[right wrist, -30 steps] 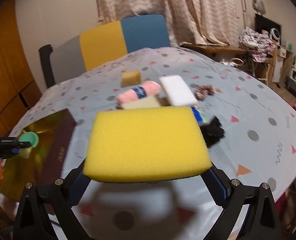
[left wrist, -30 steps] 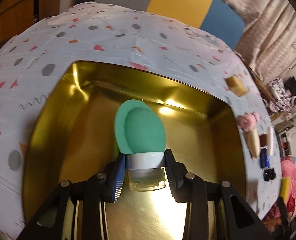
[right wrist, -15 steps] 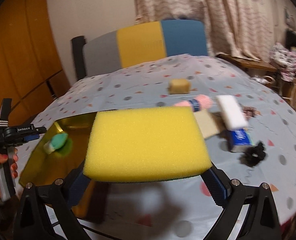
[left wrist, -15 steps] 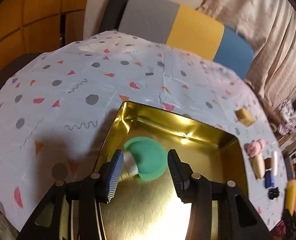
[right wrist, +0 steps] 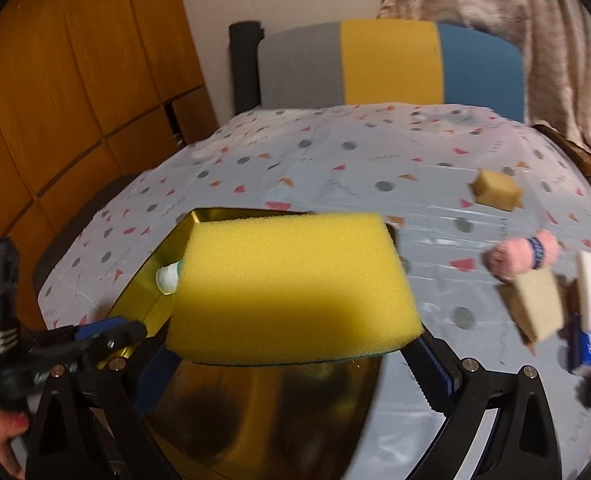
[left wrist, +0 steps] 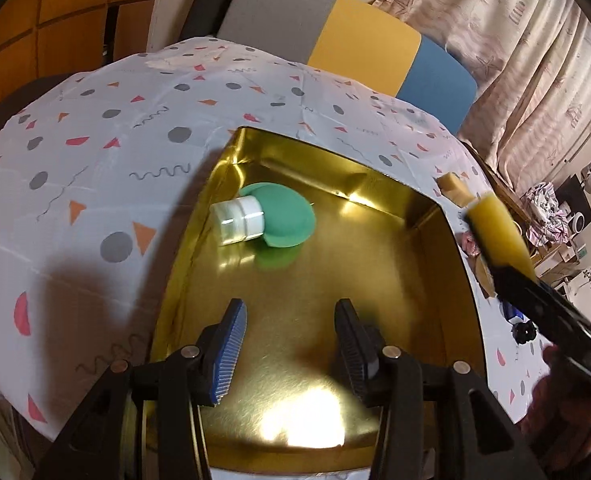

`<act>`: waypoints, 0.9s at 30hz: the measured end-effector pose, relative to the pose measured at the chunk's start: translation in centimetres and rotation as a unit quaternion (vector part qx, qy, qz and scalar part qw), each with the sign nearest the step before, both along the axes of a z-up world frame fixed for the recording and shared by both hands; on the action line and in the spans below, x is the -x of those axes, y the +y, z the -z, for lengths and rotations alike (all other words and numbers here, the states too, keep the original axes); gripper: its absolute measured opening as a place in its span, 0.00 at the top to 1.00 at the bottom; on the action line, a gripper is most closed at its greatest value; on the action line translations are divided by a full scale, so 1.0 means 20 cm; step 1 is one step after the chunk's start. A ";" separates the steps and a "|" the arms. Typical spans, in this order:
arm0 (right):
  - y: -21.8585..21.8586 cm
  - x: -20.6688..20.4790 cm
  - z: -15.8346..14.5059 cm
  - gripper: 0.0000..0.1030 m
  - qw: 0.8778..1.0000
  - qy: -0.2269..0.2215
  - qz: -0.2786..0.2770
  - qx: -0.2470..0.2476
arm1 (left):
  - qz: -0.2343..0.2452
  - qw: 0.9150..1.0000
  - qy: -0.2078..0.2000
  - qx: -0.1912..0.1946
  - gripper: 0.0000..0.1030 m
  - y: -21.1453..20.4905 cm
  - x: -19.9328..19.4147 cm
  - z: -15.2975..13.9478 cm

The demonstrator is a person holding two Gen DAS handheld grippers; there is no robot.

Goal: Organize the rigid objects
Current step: 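Carry the yellow sponge into the gold tray and release with the right gripper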

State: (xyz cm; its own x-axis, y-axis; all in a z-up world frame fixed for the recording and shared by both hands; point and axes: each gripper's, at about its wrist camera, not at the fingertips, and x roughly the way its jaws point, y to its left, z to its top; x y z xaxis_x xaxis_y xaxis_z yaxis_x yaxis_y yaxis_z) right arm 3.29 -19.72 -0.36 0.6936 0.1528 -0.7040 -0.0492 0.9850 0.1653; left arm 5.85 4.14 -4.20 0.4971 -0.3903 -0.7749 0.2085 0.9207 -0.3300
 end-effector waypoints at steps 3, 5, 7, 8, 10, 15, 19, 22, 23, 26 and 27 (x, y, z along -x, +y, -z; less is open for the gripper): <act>0.06 -0.09 0.04 0.02 1.000 0.018 -0.012 0.002 | -0.008 1.000 -0.002 -0.008 0.55 0.03 0.02 0.00; 0.09 -0.14 0.07 0.02 0.999 0.029 -0.014 0.000 | -0.011 1.000 -0.003 -0.011 0.55 0.06 0.03 0.00; 0.10 -0.19 0.09 0.02 0.999 0.038 -0.009 -0.002 | -0.012 1.000 -0.006 -0.011 0.55 0.08 0.04 -0.01; 0.11 -0.21 0.10 0.02 0.999 0.043 -0.007 -0.005 | -0.012 1.000 -0.009 -0.012 0.55 0.09 0.05 -0.01; 0.12 -0.24 0.11 0.02 0.999 0.051 -0.002 -0.007 | -0.014 1.000 -0.013 -0.013 0.55 0.10 0.06 -0.02; 0.12 -0.35 0.17 0.02 0.997 0.074 0.011 -0.006 | -0.012 1.000 -0.018 -0.009 0.55 0.12 0.09 -0.05; 0.09 -0.45 0.25 0.02 0.994 0.102 0.036 -0.015 | -0.013 0.999 -0.031 -0.010 0.55 0.15 0.13 -0.08; 0.06 -0.51 0.30 0.02 0.991 0.118 0.054 -0.017 | -0.017 0.999 -0.032 -0.007 0.55 0.19 0.16 -0.09; 0.06 -0.52 0.31 0.02 0.991 0.118 0.059 -0.013 | -0.018 0.999 -0.032 -0.008 0.55 0.20 0.16 -0.09; 0.05 -0.57 0.32 0.01 0.991 0.116 0.071 -0.004 | -0.022 0.999 -0.032 -0.008 0.55 0.22 0.18 -0.09; 0.04 -0.58 0.33 0.01 0.990 0.116 0.076 -0.004 | -0.024 0.999 -0.032 -0.007 0.55 0.23 0.18 -0.09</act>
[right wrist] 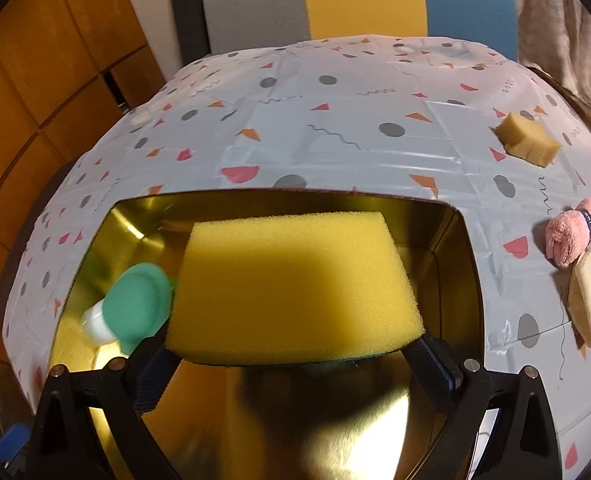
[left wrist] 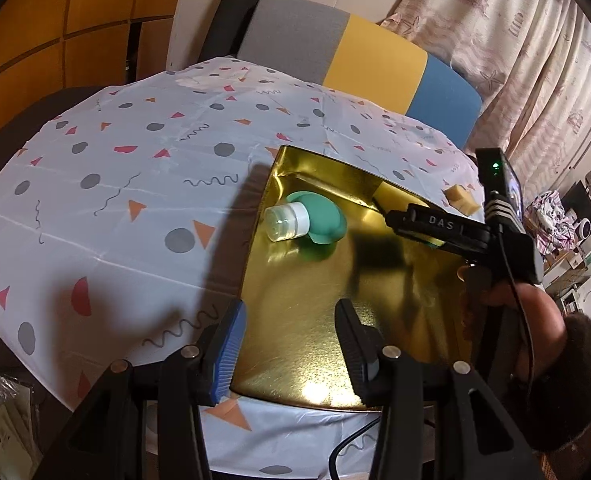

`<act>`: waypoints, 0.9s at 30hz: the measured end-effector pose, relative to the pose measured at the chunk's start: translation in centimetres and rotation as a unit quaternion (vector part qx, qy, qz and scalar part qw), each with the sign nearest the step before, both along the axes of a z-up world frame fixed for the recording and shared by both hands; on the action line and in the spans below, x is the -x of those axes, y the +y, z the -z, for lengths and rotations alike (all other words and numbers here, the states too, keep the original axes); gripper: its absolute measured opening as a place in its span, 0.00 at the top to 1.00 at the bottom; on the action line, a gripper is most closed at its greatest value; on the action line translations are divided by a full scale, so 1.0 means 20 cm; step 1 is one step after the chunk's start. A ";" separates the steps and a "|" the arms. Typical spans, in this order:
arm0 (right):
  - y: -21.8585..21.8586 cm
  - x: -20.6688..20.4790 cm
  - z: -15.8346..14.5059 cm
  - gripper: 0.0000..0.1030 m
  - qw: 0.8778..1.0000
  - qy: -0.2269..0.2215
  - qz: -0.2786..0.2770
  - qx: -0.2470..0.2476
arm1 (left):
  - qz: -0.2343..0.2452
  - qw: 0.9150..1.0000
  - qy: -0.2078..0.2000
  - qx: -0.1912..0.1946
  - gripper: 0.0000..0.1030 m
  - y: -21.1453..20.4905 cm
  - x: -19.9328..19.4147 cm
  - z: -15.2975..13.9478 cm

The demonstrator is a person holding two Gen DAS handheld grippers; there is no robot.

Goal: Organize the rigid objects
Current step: 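Carry the yellow sponge into the gold tray and release with the right gripper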

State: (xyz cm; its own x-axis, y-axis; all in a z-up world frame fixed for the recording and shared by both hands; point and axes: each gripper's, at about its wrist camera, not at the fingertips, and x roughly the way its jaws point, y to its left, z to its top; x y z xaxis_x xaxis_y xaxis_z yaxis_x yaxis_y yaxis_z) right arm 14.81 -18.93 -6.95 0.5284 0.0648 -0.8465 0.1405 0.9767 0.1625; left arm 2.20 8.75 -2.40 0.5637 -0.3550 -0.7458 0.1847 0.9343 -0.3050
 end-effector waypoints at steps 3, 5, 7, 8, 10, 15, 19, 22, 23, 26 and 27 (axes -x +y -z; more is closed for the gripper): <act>-0.04 -0.01 0.02 0.00 1.000 0.015 0.020 -0.008 | 0.001 1.000 0.000 0.003 0.55 0.00 0.01 0.00; -0.05 0.02 0.01 0.00 0.999 0.019 0.023 -0.011 | 0.004 1.000 0.000 0.004 0.55 -0.01 0.01 0.00; -0.06 0.05 0.00 0.00 0.999 0.018 0.015 -0.025 | 0.011 1.000 0.001 0.004 0.55 -0.04 0.01 0.00; -0.06 0.08 -0.01 0.00 0.999 0.018 0.011 -0.031 | 0.015 1.000 0.003 0.004 0.55 -0.06 0.01 0.01; -0.05 0.12 -0.03 0.00 0.999 0.013 0.003 -0.038 | 0.025 1.000 0.007 0.004 0.55 -0.09 0.02 0.01; -0.08 0.28 -0.14 0.00 0.998 -0.019 -0.020 -0.054 | 0.055 0.998 0.014 0.002 0.55 -0.21 0.02 0.03; -0.12 0.41 -0.24 0.00 0.997 -0.058 -0.032 -0.028 | 0.074 0.997 0.020 -0.002 0.55 -0.30 0.03 0.03; -0.17 0.49 -0.28 0.00 0.996 -0.077 -0.032 0.012 | 0.088 0.996 0.020 -0.009 0.55 -0.38 0.04 0.03; -0.19 0.53 -0.29 0.00 0.996 -0.080 -0.031 0.023 | 0.093 0.995 0.021 -0.012 0.55 -0.40 0.05 0.03; -0.28 0.60 -0.29 0.00 0.995 -0.085 -0.018 0.040 | 0.106 0.994 0.024 -0.016 0.55 -0.46 0.07 0.04; -0.32 0.64 -0.29 0.00 0.995 -0.087 -0.010 0.044 | 0.111 0.993 0.025 -0.018 0.55 -0.48 0.08 0.04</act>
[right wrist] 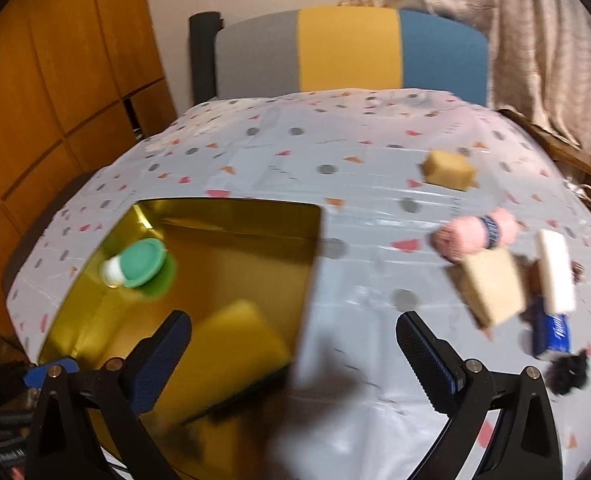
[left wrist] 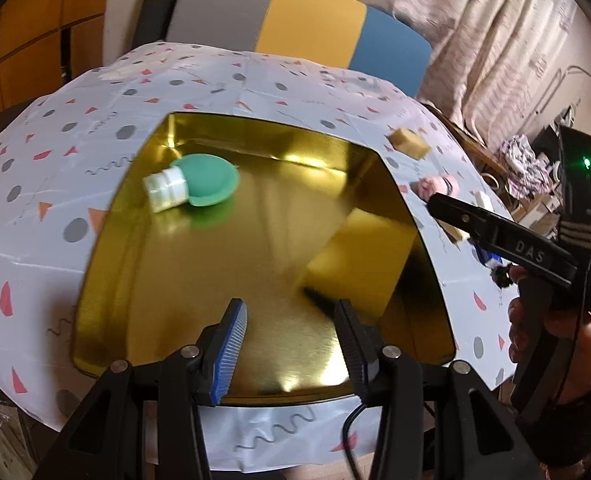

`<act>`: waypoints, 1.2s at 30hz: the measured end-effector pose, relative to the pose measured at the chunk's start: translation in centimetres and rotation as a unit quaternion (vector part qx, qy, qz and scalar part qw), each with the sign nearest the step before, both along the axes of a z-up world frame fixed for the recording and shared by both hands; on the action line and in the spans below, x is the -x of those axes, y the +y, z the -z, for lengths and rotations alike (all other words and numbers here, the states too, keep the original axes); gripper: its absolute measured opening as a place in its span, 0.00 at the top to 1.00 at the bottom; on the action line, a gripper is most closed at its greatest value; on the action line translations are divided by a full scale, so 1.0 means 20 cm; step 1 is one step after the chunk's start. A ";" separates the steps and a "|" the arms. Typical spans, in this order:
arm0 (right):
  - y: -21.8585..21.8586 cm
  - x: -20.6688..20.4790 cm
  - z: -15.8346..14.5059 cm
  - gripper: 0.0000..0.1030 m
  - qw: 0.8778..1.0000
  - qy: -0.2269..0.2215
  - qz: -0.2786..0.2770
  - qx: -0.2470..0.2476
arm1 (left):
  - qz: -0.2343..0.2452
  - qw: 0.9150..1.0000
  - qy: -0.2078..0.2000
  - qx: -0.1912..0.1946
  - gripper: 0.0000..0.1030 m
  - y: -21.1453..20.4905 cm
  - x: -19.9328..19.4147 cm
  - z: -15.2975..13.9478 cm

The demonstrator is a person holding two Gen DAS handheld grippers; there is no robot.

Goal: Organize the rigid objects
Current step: 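Carry the yellow sponge into the gold tray and release with the right gripper, then move the right tool to the black scrunchie and grasp it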

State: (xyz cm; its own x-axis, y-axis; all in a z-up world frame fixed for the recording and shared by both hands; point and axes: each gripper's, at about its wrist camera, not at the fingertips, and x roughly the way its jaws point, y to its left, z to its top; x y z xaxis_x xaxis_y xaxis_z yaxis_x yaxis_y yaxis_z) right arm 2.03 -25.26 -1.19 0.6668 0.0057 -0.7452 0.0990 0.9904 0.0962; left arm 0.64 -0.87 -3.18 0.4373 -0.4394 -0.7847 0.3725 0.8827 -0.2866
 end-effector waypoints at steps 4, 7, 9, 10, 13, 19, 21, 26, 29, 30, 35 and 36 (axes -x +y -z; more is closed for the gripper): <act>-0.15 0.11 0.04 0.00 0.999 0.002 0.036 0.004 | 0.032 0.999 0.001 0.005 0.55 -0.10 0.04 0.00; -0.28 0.21 0.09 0.00 0.998 0.013 0.067 0.000 | 0.057 0.998 0.005 0.018 0.55 -0.17 0.07 -0.01; -0.35 0.27 0.12 0.00 0.996 0.018 0.085 -0.004 | 0.073 0.997 0.012 0.024 0.55 -0.23 0.07 -0.01; -0.38 0.30 0.14 0.00 0.995 0.021 0.094 -0.007 | 0.081 0.996 0.013 0.027 0.55 -0.26 0.08 -0.01; -0.49 0.40 0.20 0.00 0.992 0.031 0.121 -0.016 | 0.100 0.995 0.018 0.023 0.55 -0.34 0.10 -0.01; -0.65 0.56 0.29 0.00 0.985 0.039 0.168 -0.017 | 0.132 0.991 0.016 0.009 0.55 -0.48 0.13 -0.01; -0.71 0.61 0.31 0.00 0.982 0.039 0.185 -0.021 | 0.140 0.990 0.014 0.008 0.55 -0.52 0.14 -0.02; -0.85 0.70 0.32 0.00 0.972 0.022 0.232 -0.025 | 0.135 0.991 0.004 0.011 0.55 -0.58 0.14 -0.03; -0.96 0.72 0.31 0.00 0.963 0.008 0.267 -0.033 | 0.124 0.992 0.000 0.010 0.55 -0.59 0.12 -0.05; -1.00 0.72 0.30 0.00 0.960 0.001 0.278 -0.037 | 0.122 0.993 0.000 0.011 0.55 -0.60 0.11 -0.05; -1.15 0.67 0.29 0.00 0.954 -0.036 0.295 -0.032 | 0.115 0.993 -0.008 0.004 0.55 -0.63 0.09 -0.08; -1.18 0.65 0.29 0.00 0.955 -0.039 0.292 -0.031 | 0.115 0.993 -0.008 0.002 0.55 -0.64 0.09 -0.09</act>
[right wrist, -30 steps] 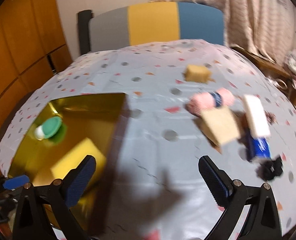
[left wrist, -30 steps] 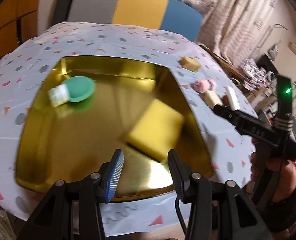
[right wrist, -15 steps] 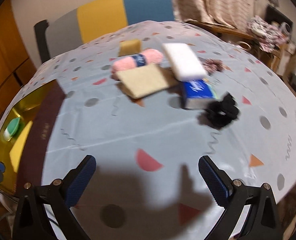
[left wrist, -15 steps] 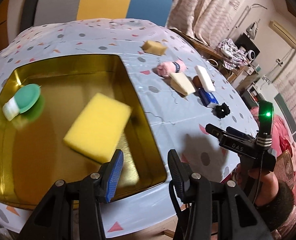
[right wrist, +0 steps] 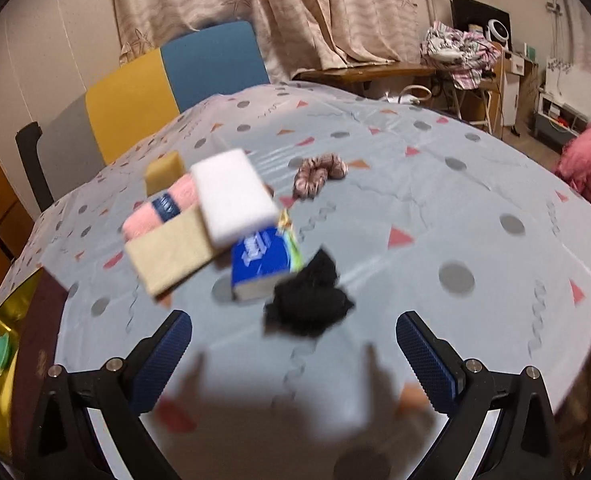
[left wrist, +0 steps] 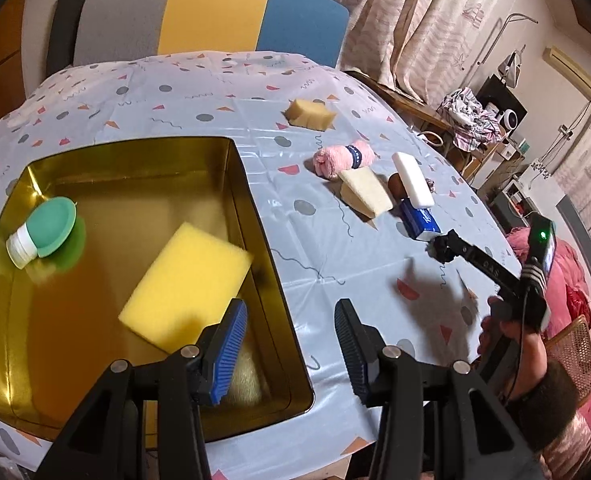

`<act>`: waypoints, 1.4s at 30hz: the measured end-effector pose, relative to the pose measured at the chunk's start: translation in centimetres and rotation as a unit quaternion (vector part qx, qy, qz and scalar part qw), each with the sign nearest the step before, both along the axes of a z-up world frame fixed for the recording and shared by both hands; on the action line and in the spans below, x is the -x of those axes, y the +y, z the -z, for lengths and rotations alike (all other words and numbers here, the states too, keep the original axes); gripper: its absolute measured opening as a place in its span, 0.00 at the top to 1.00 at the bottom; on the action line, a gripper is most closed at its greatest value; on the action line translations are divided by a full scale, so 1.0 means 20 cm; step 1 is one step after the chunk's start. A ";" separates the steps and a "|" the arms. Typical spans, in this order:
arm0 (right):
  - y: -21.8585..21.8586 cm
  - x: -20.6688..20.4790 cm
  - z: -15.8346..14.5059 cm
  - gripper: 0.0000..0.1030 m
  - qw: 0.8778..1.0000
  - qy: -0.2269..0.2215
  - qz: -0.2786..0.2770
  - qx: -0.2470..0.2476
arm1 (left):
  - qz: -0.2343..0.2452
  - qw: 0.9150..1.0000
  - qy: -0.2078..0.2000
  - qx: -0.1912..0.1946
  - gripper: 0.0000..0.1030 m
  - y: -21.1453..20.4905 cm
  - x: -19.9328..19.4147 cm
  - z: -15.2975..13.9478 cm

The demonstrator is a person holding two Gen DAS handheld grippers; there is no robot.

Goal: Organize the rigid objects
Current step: 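Move the right tool to the black scrunchie and grasp it, then grasp the beige cloth with the left gripper while the right gripper holds the scrunchie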

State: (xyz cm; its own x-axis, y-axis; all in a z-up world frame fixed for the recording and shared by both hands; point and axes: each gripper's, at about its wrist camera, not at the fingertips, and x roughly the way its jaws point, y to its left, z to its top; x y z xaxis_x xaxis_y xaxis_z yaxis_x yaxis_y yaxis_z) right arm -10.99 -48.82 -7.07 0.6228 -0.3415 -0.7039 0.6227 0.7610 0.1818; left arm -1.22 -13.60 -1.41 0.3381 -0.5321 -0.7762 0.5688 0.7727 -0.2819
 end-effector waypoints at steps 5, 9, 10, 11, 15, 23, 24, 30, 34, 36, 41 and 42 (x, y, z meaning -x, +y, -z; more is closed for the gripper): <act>-0.11 -0.10 0.08 0.19 1.000 0.009 -0.023 -0.014 | 0.007 1.000 -0.010 -0.009 0.55 -0.06 0.00 -0.03; -0.13 -0.11 0.14 0.34 0.999 0.021 -0.032 -0.019 | 0.011 1.000 -0.019 -0.016 0.55 -0.12 0.00 -0.06; -0.13 -0.10 0.15 0.37 0.999 0.020 -0.031 -0.012 | 0.011 1.000 -0.021 -0.017 0.55 -0.14 -0.01 -0.06; -0.12 -0.10 0.15 0.47 0.999 0.021 -0.032 -0.001 | 0.012 1.000 -0.021 -0.018 0.55 -0.16 -0.02 -0.07; -0.12 -0.08 0.16 0.65 0.999 0.005 -0.041 0.003 | 0.023 0.999 -0.028 -0.030 0.55 -0.29 -0.05 -0.09; -0.12 -0.04 0.17 0.71 0.998 -0.037 -0.050 -0.006 | 0.076 0.994 -0.039 -0.071 0.55 -0.68 -0.11 -0.04; -0.12 -0.04 0.17 0.71 0.998 -0.038 -0.049 -0.008 | 0.082 0.993 -0.041 -0.078 0.55 -0.73 -0.13 -0.03; -0.13 -0.03 0.19 0.71 0.997 -0.047 -0.049 -0.020 | 0.123 0.982 -0.054 -0.133 0.54 -1.04 -0.21 0.11; -0.15 -0.02 0.20 0.71 0.997 -0.055 -0.049 -0.028 | 0.161 0.971 -0.081 -0.157 0.40 -1.21 -0.22 0.19; -0.15 -0.02 0.20 0.71 0.997 -0.058 -0.049 -0.030 | 0.169 0.969 -0.083 -0.162 0.34 -1.27 -0.24 0.23; -0.15 -0.02 0.20 0.71 0.996 -0.060 -0.050 -0.033 | 0.177 0.958 -0.111 -0.196 0.22 -1.35 -0.29 0.33; -0.15 -0.02 0.21 0.71 0.996 -0.061 -0.050 -0.034 | 0.177 0.957 -0.113 -0.200 0.22 -1.36 -0.31 0.35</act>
